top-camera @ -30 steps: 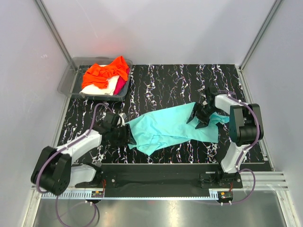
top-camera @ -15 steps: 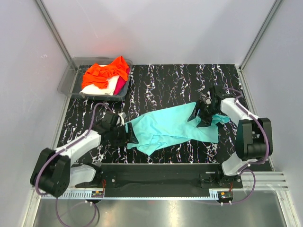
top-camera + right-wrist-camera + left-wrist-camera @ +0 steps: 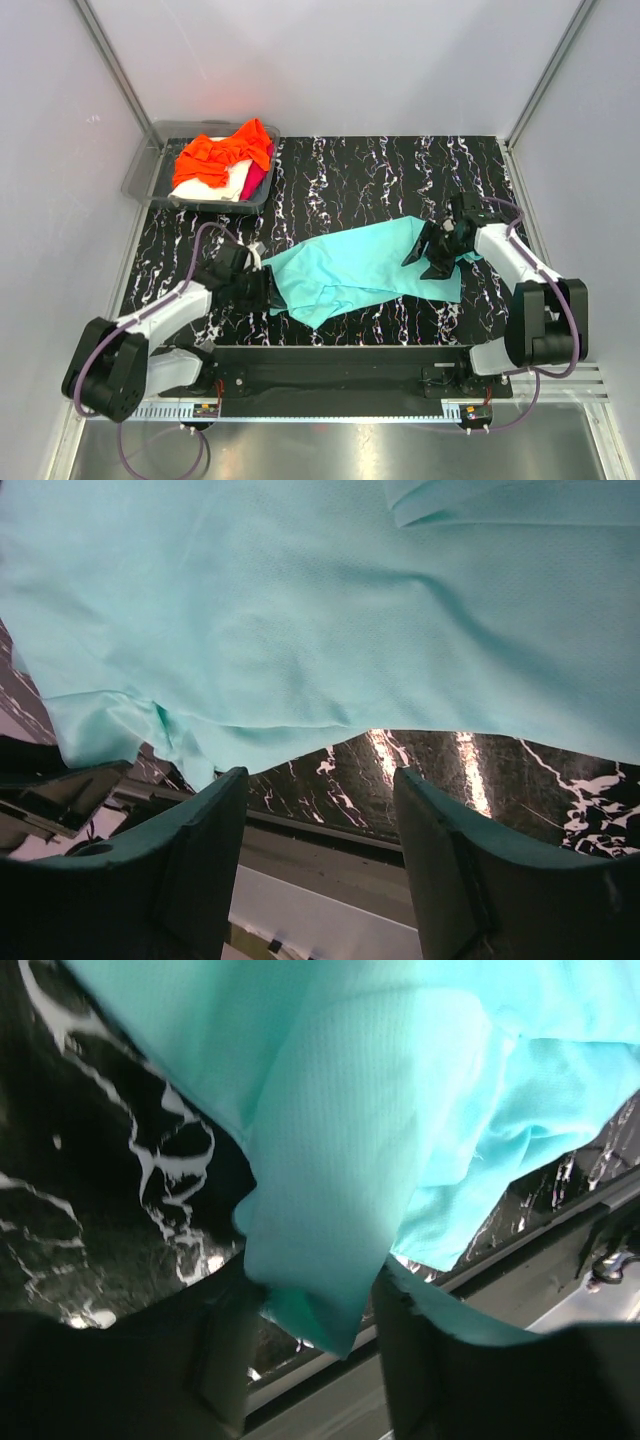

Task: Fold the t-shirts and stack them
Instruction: Flatten the tshirt out

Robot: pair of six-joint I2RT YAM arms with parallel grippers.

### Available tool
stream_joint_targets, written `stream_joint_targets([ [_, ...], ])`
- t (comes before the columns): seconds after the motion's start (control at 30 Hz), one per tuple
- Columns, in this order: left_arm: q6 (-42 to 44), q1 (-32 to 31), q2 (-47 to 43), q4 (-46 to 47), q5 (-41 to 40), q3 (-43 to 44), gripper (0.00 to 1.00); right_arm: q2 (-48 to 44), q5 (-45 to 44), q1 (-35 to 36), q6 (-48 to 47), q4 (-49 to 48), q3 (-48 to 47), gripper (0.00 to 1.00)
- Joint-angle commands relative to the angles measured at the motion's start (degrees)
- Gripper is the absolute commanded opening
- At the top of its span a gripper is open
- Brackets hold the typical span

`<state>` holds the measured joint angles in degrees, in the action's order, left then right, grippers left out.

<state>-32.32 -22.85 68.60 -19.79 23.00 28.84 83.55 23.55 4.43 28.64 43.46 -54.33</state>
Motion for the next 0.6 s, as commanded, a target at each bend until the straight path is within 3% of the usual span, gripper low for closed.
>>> stream_joint_targets([
  [0.0, -4.14, 0.18, -5.91, 1.69, 3.09, -2.73, 0.45, -4.00, -4.64, -2.22, 3.78, 1.88, 0.10, 0.66],
  [0.13, -6.53, 0.18, -8.39, 1.34, 4.41, -2.74, 0.14, -8.13, -9.92, -9.77, 7.39, 3.91, 2.20, 0.57],
  [0.17, -6.53, 0.18, -8.48, 1.07, 4.59, -2.21, 0.00, -8.66, -9.93, -13.53, 7.48, 3.82, 3.34, 0.55],
  [0.33, -4.69, 0.18, -7.78, -0.42, 6.96, 4.55, 0.00, -7.62, -10.28, -20.15, 6.25, 3.91, 4.75, 0.42],
  [0.57, -0.91, 0.18, -5.50, -1.92, 8.20, 12.73, 0.00, -4.27, -13.97, -23.23, 7.39, 1.63, 9.40, 0.49],
])
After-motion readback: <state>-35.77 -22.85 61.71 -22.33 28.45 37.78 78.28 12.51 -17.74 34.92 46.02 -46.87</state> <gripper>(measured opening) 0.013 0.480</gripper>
